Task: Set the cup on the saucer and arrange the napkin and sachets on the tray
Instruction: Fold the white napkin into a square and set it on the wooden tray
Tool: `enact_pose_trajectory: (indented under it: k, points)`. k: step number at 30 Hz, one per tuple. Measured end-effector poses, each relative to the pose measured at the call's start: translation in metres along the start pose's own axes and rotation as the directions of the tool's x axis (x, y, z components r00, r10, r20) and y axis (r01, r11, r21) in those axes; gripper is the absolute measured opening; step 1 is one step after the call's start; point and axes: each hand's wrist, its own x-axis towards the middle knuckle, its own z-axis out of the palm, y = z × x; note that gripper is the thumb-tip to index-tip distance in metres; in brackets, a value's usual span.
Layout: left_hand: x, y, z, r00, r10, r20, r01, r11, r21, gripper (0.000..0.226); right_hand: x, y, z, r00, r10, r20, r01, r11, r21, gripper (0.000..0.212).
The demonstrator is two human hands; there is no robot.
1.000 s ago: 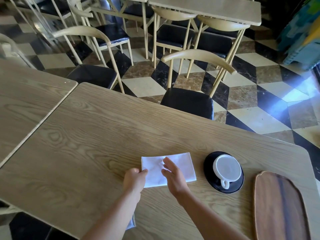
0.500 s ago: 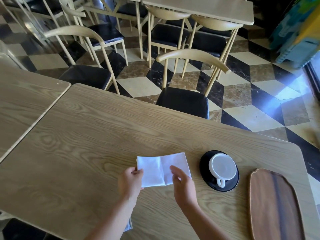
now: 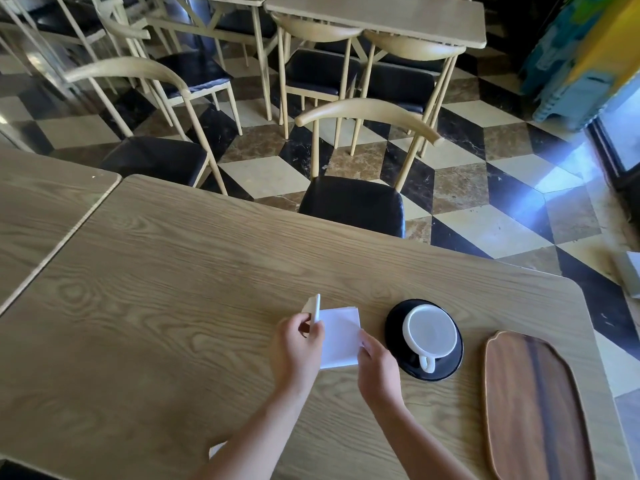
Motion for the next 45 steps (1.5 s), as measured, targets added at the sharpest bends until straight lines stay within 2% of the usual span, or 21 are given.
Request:
enact_pose_trajectory:
  k: [4,8,11,14,16,17,19,21,23,26,30,38,42,44,45]
  points:
    - [-0.006,0.013,0.031,0.993,0.095,0.073,-0.106,0.979,0.172,0.01,0.006,-0.001,-0.009,0.998,0.054,0.029,-0.058,0.989,0.137,0.027]
    - [-0.014,0.016,0.054,0.99,0.077,0.116,-0.107,0.953,0.283,0.011,0.011,0.004,-0.015,0.993,0.094,0.072,-0.109,0.962,0.249,0.025]
    - [-0.018,0.011,0.066,0.978,0.066,0.2,-0.135,0.925,0.355,0.028,0.014,0.007,-0.018,0.99,0.099,0.105,-0.125,0.949,0.289,0.026]
    - [-0.02,0.002,0.068,0.966,0.055,0.254,-0.139,0.936,0.324,0.026,0.015,0.008,-0.018,0.991,0.096,0.098,-0.117,0.965,0.234,0.022]
    - [-0.02,-0.003,0.06,0.956,0.058,0.288,-0.133,0.96,0.248,0.02,0.017,0.008,-0.015,0.993,0.064,0.096,-0.076,0.99,0.12,0.018]
    - [-0.017,-0.006,0.054,0.952,0.111,0.284,-0.178,0.959,0.221,0.017,0.018,0.007,-0.014,0.995,0.04,0.091,-0.044,0.998,0.044,0.015]
    - [-0.009,-0.019,0.04,0.914,0.334,0.229,-0.391,0.874,0.288,0.019,0.019,0.008,-0.009,0.998,-0.006,0.059,0.012,0.995,-0.098,0.01]
    - [0.0,-0.032,0.029,0.856,0.458,0.239,-0.516,0.738,0.435,0.033,0.018,0.009,-0.005,0.999,-0.044,0.011,0.045,0.982,-0.184,0.011]
    - [0.006,-0.043,0.024,0.807,0.452,0.38,-0.591,0.62,0.516,0.049,0.017,0.011,-0.002,0.998,-0.062,-0.017,0.056,0.968,-0.244,0.004]
    - [0.009,-0.058,0.028,0.73,0.377,0.57,-0.68,0.485,0.55,0.068,0.017,0.011,0.004,0.998,-0.056,-0.036,0.043,0.953,-0.299,0.019]
    - [0.008,-0.064,0.033,0.743,0.319,0.588,-0.667,0.427,0.611,0.077,0.016,0.01,0.008,0.997,-0.052,-0.049,0.033,0.944,-0.328,0.024]
    - [0.011,-0.068,0.038,0.741,0.301,0.601,-0.67,0.398,0.627,0.08,0.016,0.01,0.013,0.997,-0.052,-0.058,0.029,0.939,-0.342,0.027]
    - [0.009,-0.065,0.037,0.746,0.267,0.61,-0.66,0.415,0.626,0.082,0.015,0.009,0.016,0.997,-0.043,-0.061,0.018,0.935,-0.353,0.031]
    - [0.007,-0.061,0.036,0.76,0.255,0.598,-0.637,0.477,0.606,0.081,0.015,0.009,0.015,0.998,-0.039,-0.058,0.016,0.937,-0.349,0.031]
    - [0.005,-0.059,0.035,0.778,0.248,0.577,-0.603,0.551,0.577,0.081,0.015,0.009,0.014,0.998,-0.032,-0.056,0.01,0.938,-0.347,0.031]
